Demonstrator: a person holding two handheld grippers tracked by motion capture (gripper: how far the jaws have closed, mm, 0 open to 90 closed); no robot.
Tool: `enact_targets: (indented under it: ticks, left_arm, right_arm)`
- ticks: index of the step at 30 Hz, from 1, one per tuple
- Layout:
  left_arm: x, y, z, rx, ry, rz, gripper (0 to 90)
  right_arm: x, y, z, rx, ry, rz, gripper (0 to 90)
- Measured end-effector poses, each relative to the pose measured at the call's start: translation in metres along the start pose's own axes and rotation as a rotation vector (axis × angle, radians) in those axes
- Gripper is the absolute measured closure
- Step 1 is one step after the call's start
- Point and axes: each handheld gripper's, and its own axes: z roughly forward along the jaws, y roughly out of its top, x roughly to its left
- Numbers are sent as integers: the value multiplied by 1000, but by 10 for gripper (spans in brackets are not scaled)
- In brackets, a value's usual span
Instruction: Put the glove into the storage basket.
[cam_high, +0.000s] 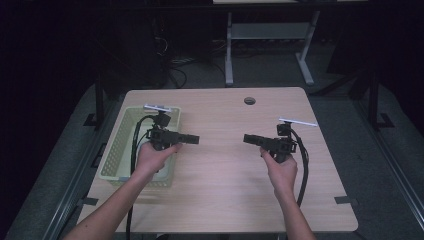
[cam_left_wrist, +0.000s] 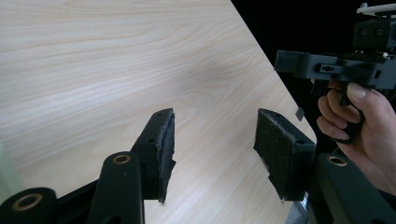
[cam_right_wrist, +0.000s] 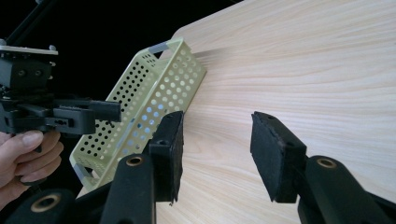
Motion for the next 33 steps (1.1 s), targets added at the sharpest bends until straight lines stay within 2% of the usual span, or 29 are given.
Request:
enact_targets:
  ticks: [17, 23, 33]
  left_arm:
    - [-15, 0, 28, 24, -40, 31, 467]
    - [-21, -2, 36, 16, -60, 37, 447]
    - [-29, -6, 50, 31, -89, 59, 418]
  right_arm:
    - [-25, -8, -23, -18, -38, 36, 520]
    - [-36, -12, -35, -27, -54, 53, 517]
    - [-49, -17, -49, -33, -80, 71, 486]
